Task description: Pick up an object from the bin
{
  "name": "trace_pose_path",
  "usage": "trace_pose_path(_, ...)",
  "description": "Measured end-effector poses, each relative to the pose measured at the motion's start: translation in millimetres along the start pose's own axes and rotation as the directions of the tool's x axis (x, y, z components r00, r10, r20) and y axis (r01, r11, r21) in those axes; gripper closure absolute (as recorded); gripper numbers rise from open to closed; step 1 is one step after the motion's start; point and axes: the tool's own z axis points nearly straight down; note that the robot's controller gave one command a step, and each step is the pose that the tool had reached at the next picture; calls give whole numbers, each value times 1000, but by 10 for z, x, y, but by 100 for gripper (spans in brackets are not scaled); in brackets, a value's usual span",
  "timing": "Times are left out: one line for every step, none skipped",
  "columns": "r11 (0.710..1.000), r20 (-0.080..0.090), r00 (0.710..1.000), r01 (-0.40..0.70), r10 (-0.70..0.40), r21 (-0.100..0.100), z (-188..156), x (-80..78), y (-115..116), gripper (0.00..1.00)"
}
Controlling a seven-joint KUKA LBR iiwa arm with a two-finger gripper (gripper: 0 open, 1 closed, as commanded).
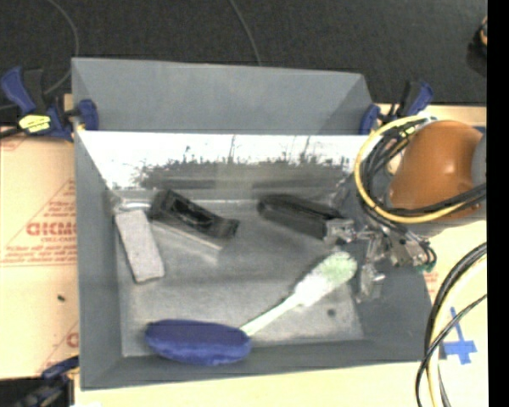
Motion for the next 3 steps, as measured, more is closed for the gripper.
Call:
trace_pose_path(950,-6,950,312,-312,-4,291,10,-171,0)
trace_pose_path(945,6,945,326,-326,3,575,-113,-93,0)
trace_pose_path(907,-2,907,420,-420,-2,573,12,-174,100)
